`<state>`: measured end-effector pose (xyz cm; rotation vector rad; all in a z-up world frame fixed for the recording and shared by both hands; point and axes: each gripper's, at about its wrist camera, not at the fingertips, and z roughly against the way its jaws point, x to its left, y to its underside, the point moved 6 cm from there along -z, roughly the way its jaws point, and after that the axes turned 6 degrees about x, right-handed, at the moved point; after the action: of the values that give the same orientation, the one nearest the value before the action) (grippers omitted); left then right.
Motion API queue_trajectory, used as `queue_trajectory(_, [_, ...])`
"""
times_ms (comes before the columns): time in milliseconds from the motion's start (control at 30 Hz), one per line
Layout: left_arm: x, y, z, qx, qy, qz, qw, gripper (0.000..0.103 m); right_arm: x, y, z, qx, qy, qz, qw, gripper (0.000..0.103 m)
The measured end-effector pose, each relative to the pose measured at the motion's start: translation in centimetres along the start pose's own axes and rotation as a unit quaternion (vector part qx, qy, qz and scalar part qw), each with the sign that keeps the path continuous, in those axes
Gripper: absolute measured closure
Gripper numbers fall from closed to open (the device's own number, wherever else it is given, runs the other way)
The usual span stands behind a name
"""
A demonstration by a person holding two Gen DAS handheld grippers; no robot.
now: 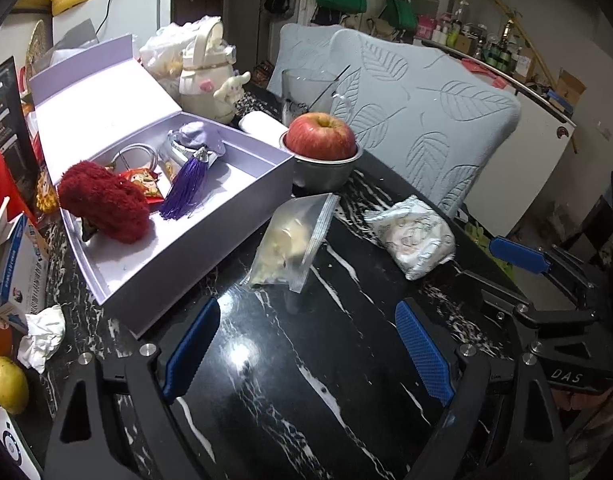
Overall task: Organize soft objects
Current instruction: 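Grasp the clear zip bag with the left tool while the right tool grasps the white snack bag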
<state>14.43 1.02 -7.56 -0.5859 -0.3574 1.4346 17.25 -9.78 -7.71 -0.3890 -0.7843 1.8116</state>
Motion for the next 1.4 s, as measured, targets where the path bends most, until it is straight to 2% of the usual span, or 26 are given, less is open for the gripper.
queue_trajectory(233, [0.6, -0.9, -2.5, 0.021, -0.006, 0.013, 0.9997, 0.013, -2.1, -0.4, -3.0, 0.027, 0.001, -0.020, 0.999, 0.027])
queue_trajectory(400, [0.9, -1.9, -3.4, 0.018, -0.009, 0.015, 0.9997, 0.013, -3.5, -1.2, -5.0, 0.039, 0.000, -0.035, 0.999, 0.015])
queue_trajectory(733, [2.3, -3.6, -6.4, 0.034, -0.023, 0.021, 0.9989, 0.013, -4.0, -2.6, -9.3, 0.072, 0.017, -0.006, 0.997, 0.013])
queue_trajectory(833, [2.1, -4.0, -7.3, 0.044, -0.003, 0.026, 0.9987, 0.013, -4.2, -2.5, -10.2, 0.084, 0.021, 0.001, 0.996, 0.013])
queue_trajectory(933, [2.1, -4.3, -8.3, 0.056, 0.009, 0.032, 0.9979, 0.013, -4.5, -2.3, -10.7, 0.096, 0.016, -0.007, 0.995, 0.029])
queue_trajectory(967, [2.1, -4.3, -8.6, 0.059, 0.012, 0.033, 0.9976, 0.013, -4.6, -2.4, -10.6, 0.091, 0.013, -0.005, 0.996, 0.041])
queue_trajectory(1167, [1.2, -4.4, -10.6, 0.084, 0.038, 0.033, 0.9952, 0.013, -5.0, -2.4, -10.2, 0.093, 0.004, -0.013, 0.996, 0.041])
queue_trajectory(1400, [0.2, -4.8, -11.4, 0.087, 0.023, 0.011, 0.9959, 0.013, -5.8, -1.9, -9.4, 0.094, 0.011, -0.022, 0.995, 0.041])
